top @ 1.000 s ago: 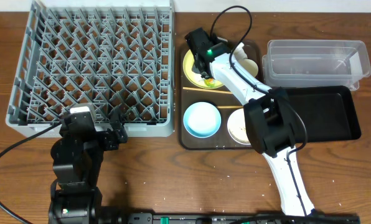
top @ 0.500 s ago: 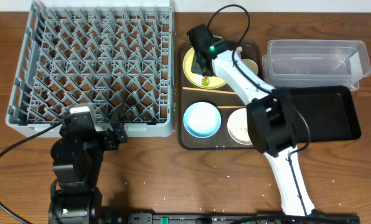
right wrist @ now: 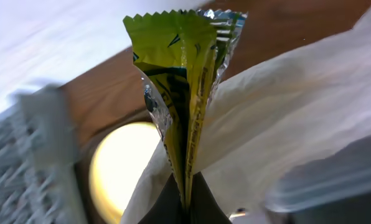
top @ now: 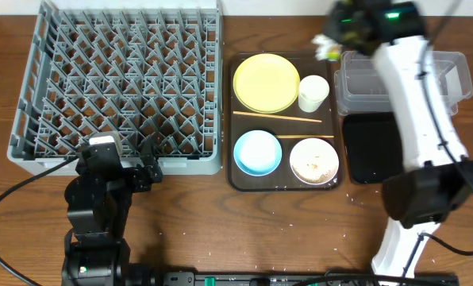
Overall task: Sort waste into correct bins and load items into the dishwasher
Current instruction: 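Carry wrapper and tissue right and drop into clear plastic bin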
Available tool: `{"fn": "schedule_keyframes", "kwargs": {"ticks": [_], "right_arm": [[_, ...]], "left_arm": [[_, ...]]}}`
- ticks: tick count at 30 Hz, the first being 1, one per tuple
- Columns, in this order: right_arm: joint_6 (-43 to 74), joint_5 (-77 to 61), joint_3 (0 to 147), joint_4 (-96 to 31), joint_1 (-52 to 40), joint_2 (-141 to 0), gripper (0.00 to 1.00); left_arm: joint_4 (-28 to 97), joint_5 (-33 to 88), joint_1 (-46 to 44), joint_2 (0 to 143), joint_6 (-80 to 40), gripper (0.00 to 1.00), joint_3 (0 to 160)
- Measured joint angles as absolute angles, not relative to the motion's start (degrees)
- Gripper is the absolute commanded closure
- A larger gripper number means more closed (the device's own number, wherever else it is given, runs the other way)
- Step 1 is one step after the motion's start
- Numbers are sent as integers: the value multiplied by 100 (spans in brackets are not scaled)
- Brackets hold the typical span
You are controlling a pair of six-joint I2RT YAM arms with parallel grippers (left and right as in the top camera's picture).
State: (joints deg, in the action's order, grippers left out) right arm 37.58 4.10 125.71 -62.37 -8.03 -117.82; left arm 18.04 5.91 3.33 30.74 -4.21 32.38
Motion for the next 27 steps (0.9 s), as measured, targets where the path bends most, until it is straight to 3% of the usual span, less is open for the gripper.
{"fn": "schedule_keyframes", "kwargs": {"ticks": [7, 11, 12, 14, 15, 17, 27], "right_arm": [[4209, 410, 11876, -6101, 154, -12160, 99], [4324, 403, 11439, -5581, 454, -12324, 92], [4309, 399, 11367, -5511, 491, -12337, 85], [4268, 362, 11303, -5463, 519, -12337, 51], [4224, 340, 11303, -5446, 519, -12337, 39], [4071, 242, 11306, -5417, 513, -12337, 24], [3133, -392, 11312, -5839, 484, -12038, 21]], "left_arm": [[1802, 591, 333, 3074, -421, 5, 3238], [1804, 591, 333, 3074, -421, 5, 3238], [1804, 591, 333, 3074, -421, 5, 3238], [1804, 591, 333, 3074, -421, 5, 3238], [1804, 591, 333, 3074, -421, 5, 3238], [1804, 591, 333, 3074, -421, 5, 3238], [1806, 591, 333, 3074, -421, 5, 3238]]}}
